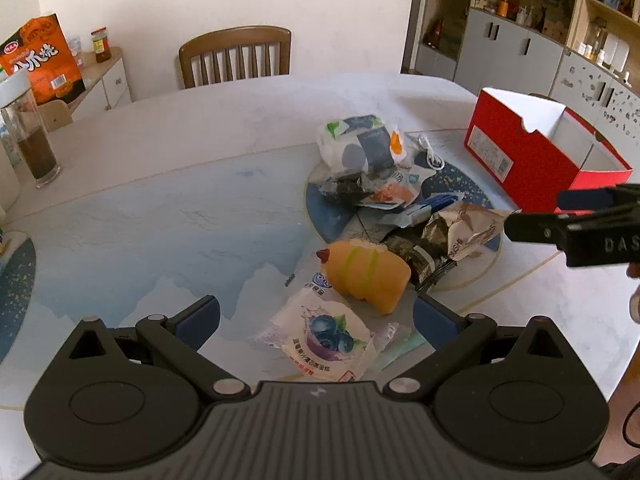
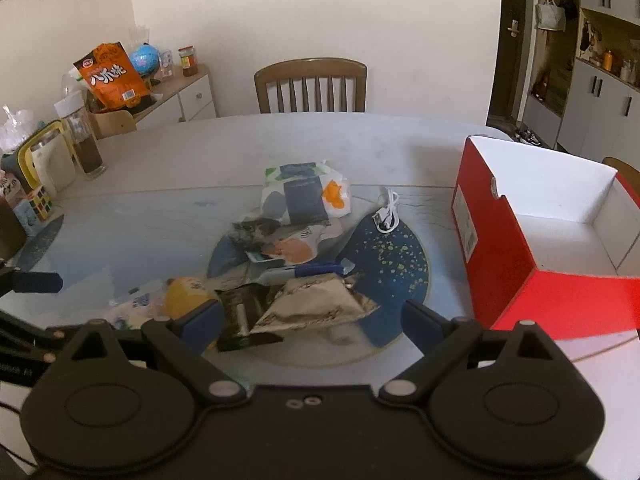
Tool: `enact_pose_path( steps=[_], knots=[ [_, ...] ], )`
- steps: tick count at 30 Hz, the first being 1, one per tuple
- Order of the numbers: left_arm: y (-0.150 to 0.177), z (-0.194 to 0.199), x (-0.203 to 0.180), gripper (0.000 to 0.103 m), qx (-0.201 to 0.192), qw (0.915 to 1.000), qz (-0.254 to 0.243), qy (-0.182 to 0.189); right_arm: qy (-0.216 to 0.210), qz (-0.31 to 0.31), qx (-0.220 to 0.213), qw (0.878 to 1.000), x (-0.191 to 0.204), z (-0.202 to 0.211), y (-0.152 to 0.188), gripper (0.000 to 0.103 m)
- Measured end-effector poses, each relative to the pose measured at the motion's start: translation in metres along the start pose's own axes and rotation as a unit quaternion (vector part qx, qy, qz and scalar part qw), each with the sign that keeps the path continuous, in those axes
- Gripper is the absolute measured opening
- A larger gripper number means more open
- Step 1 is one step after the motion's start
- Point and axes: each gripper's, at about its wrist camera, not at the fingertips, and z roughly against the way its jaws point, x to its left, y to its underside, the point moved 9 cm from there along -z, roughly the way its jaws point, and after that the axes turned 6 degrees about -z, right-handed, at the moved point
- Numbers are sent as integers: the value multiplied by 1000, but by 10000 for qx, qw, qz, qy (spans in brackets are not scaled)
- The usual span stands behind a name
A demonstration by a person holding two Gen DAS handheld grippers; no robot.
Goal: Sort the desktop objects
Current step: 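Reach the right gripper to the silver ZHOUSHI pouch and grasp it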
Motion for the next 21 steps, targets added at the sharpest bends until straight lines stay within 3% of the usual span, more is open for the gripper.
enact_pose_path(
  steps=[8, 21],
  knots=[
    [6, -24, -3, 103, 184, 9998, 28, -50, -1, 184, 114, 9998, -6, -37, -15, 95],
    [18, -48, -7, 103, 381, 9993, -27, -49, 1, 88, 556, 9984, -12, -80, -7, 88]
  ],
)
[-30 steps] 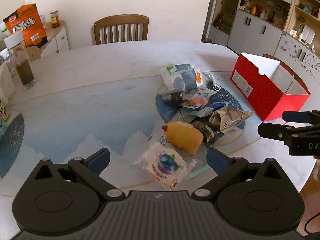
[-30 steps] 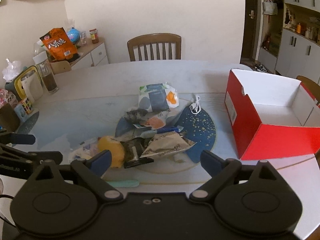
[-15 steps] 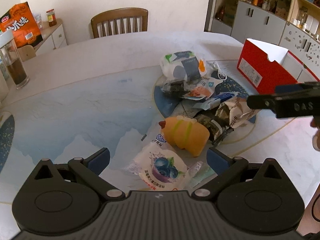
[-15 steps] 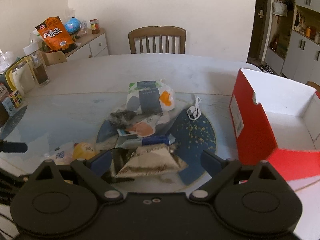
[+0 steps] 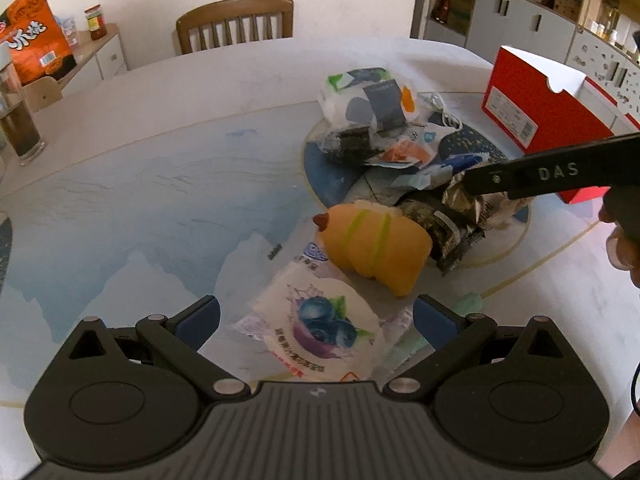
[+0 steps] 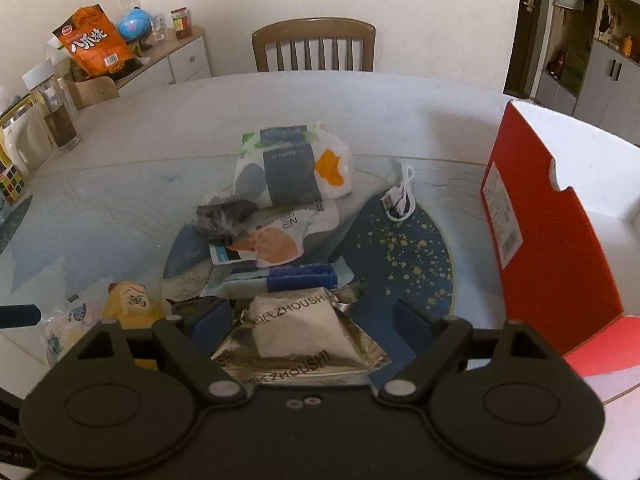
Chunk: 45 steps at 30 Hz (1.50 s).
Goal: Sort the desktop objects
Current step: 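Reach the right gripper to the silver ZHOUSHI pouch and grasp it, then grasp the white blueberry bag with the left gripper while right holds the pouch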
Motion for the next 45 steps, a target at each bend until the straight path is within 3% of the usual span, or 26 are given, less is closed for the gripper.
enact_pose_path(
  steps=[23, 33, 35, 37, 43, 45],
  knots=[
    [1, 0, 10, 103, 26, 9991, 394, -139, -209, -157, 256, 9993, 2, -8, 17, 74],
    [10, -17, 15, 103, 281, 9933, 1073, 322, -254, -182, 240, 9992, 1, -7, 20, 73],
    [10, -17, 18, 101, 269, 9914, 1216, 391, -287, -199, 228, 9991, 2, -6, 20, 70],
    [9, -16, 18, 92, 253, 9899, 1298, 504, -306, -193, 225, 9991, 2, -5, 21, 68],
    [7, -13, 20, 85, 231, 9884, 1391, 571, -282, -184, 206, 9992, 2, -3, 19, 61],
    [7, -13, 21, 83, 231, 9875, 1431, 624, -307, -183, 202, 9992, 3, -1, 18, 53]
  ],
)
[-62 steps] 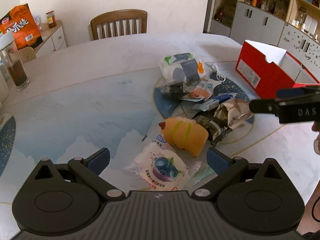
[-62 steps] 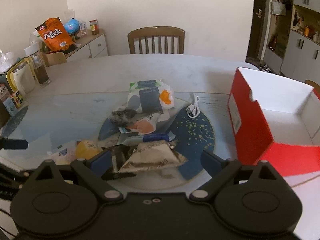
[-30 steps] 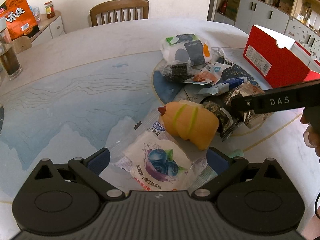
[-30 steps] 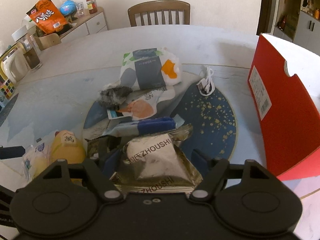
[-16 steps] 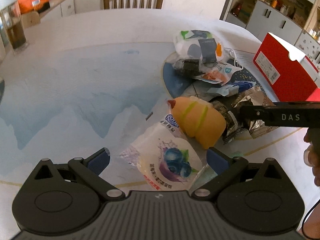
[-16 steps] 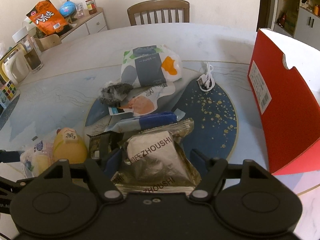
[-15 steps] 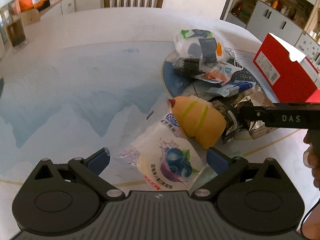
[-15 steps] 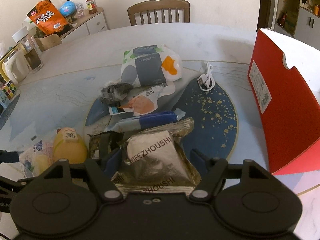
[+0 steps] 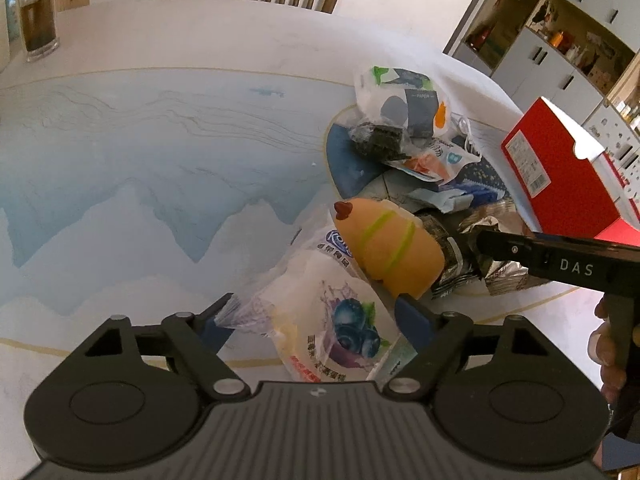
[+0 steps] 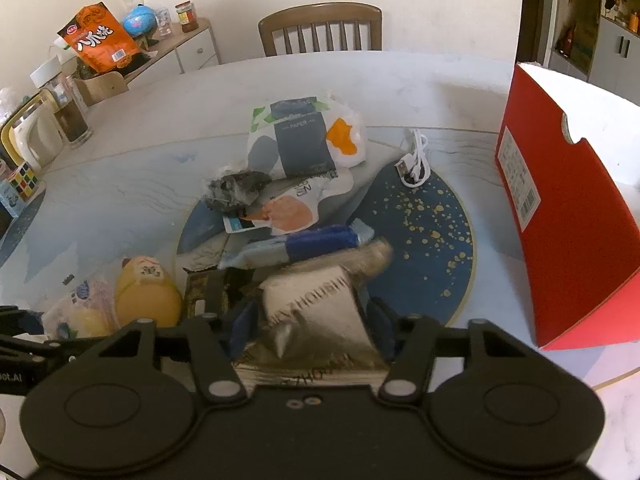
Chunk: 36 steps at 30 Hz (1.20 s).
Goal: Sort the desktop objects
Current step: 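Grasp the white blueberry bag with the left gripper while right holds the pouch, then carry the blueberry bag and silver pouch with both grippers into the red box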
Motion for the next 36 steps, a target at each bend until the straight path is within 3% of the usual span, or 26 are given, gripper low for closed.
enact_pose_path(
  steps=[2, 8, 12, 22, 36],
  knots=[
    [-1, 1, 0, 81, 1, 10000, 9, 25, 31, 1, -13, 10000, 0, 2, -1, 47],
    [-3, 4, 2, 69, 8, 9998, 104, 185, 116, 30, -15, 9999, 0, 7, -1, 45],
    [-4, 7, 4, 56, 8, 9995, 172, 281, 151, 6, -78, 9999, 1, 16, -1, 45],
    [-2, 20, 13, 52, 15, 9978, 414, 519, 167, -76, -223, 9996, 9, 46, 3, 45],
    [-19, 74, 9, 52, -219, 9951, 337, 906, 2, -167, -399, 9991, 36, 86, 6, 45]
  ],
)
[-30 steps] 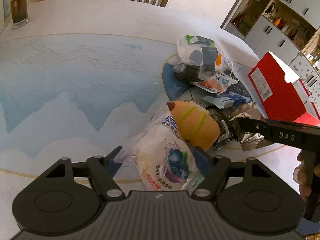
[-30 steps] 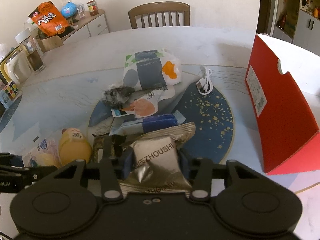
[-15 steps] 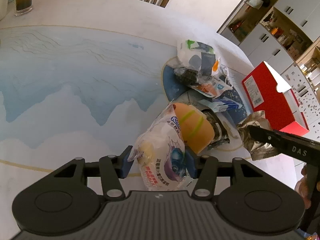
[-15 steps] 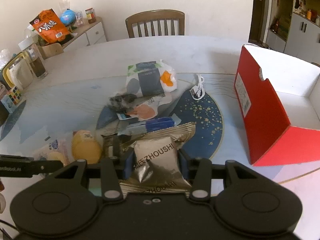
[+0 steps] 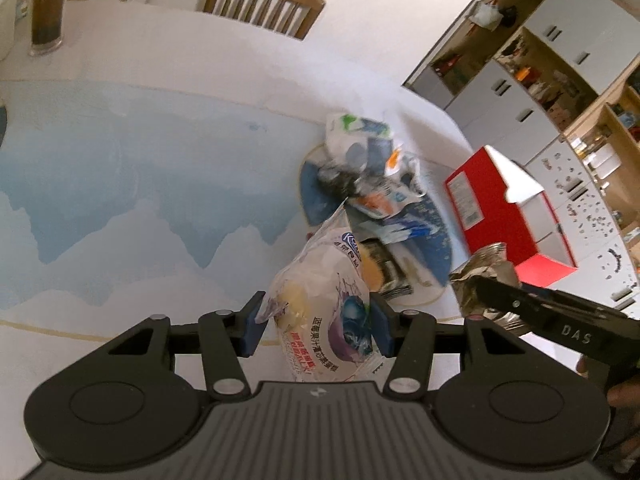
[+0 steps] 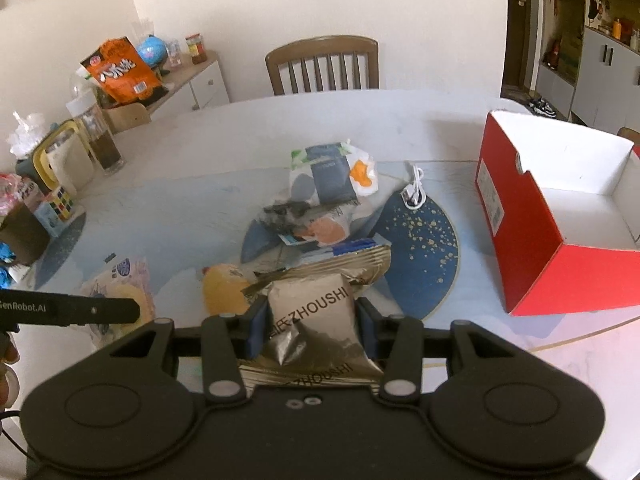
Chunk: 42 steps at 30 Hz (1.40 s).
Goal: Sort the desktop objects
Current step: 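Carry the blueberry bag and silver pouch with both grippers into the red box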
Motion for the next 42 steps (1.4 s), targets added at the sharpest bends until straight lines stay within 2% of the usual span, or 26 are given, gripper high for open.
enact_pose_path(
  steps=[8, 15, 32, 42],
  knots=[
    [-12, 19, -25, 52, -84, 9994, -309, 156, 10, -116, -277, 9995, -1, 29, -9, 45],
    [-19, 14, -55, 52, -22, 9984, -537, 150, -25, -112, -475, 9988, -18, 47, -21, 45],
    [-52, -46, -183, 52, -6, 9955, -874, 352, -120, -111, -514, 9985, -121, 58, -60, 45],
    [-78, -88, -258, 52, 5, 9910, -1257, 451, 84, -168, -604, 9980, -191, 60, -81, 45]
  ],
)
